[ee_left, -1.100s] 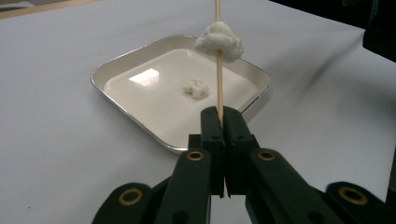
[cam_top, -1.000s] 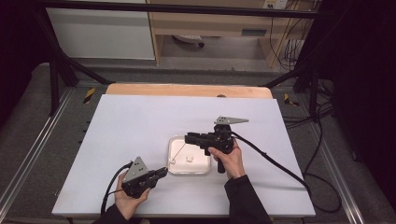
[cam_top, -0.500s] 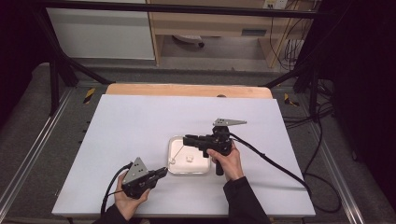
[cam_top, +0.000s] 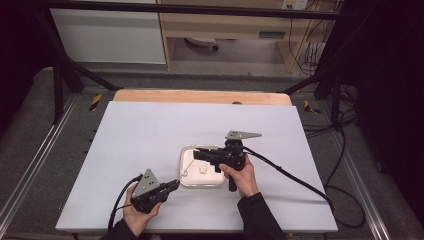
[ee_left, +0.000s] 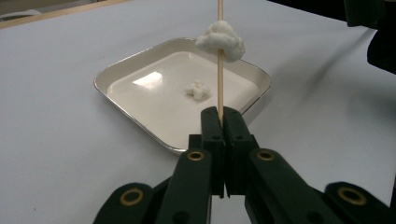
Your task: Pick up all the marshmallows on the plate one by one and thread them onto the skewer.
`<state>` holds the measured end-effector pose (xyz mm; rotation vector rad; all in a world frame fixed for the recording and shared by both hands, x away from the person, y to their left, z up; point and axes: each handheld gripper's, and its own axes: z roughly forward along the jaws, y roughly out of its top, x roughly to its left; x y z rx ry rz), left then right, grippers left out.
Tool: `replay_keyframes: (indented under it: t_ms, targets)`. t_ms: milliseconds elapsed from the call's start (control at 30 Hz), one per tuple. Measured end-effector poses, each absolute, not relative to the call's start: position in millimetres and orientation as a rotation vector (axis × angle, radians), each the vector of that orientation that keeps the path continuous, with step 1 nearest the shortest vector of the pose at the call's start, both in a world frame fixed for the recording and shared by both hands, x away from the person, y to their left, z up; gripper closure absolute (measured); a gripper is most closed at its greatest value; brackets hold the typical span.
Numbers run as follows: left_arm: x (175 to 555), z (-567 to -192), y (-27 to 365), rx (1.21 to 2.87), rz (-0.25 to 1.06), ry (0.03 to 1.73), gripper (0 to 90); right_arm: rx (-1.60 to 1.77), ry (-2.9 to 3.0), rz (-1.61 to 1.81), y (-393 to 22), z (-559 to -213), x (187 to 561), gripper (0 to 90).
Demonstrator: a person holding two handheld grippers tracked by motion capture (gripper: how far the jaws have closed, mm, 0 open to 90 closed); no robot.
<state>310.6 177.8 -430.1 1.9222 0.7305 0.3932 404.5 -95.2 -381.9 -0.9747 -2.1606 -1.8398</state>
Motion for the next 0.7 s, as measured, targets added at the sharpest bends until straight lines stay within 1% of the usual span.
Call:
replay_keyframes:
  t_ms: [400,500,533,700]
  targets:
    - [311,-430,177,1.924,0.381,0.727,88.8,-0.948,-2.182,-1.853,-90,-389,398,79.6]
    - [311,-428,176,1.902,0.367,0.717,88.8,-0.922,-2.190,-1.784,-84,-396,396,79.1]
    - [311,-427,173,1.914,0.383,0.715,88.8,-0.922,-2.190,-1.784,-84,-396,396,79.1]
    - [313,-431,173,1.910,0.372,0.737,88.8,-0.925,-2.212,-1.802,-81,-401,393,78.6]
